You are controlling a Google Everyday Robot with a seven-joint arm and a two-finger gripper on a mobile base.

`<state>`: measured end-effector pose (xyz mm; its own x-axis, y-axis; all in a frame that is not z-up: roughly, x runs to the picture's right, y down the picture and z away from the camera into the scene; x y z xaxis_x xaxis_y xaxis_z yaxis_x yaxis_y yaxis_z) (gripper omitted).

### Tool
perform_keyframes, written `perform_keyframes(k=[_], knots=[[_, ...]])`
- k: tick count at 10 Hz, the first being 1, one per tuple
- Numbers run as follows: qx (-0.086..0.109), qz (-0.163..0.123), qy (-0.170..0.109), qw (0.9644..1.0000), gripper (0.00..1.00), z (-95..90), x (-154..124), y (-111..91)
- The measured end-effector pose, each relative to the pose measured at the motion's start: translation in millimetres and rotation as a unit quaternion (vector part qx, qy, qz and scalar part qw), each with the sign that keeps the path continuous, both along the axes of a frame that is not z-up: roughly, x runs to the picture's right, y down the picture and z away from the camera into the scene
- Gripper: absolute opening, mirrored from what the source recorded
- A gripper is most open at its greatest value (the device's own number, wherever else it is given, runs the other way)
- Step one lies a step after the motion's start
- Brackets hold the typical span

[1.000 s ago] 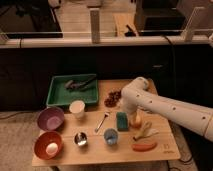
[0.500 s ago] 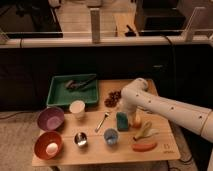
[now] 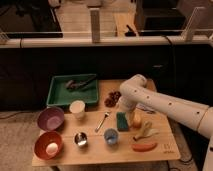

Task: Wipe tray with sponge

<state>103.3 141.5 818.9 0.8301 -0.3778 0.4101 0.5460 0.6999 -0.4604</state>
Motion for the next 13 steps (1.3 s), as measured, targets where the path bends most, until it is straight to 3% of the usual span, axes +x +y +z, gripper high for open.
perform_keyframes(k=[1,4,8,11,13], knots=[[-0.022,0.037,-0.012,0.999,0.8,0.5,1.4,1.8],[-0.037,0.078,-0.022,0.996,0.8,7.9,-2.7,10.3],[-0.005,0.114,0.009,0.9935,0.8,16.8,-2.9,18.7],[0.017,0.112,0.044,0.9926,0.8,24.7,-0.7,20.9],[0.021,0.115,0.06,0.9914,0.8,30.0,3.2,21.3]])
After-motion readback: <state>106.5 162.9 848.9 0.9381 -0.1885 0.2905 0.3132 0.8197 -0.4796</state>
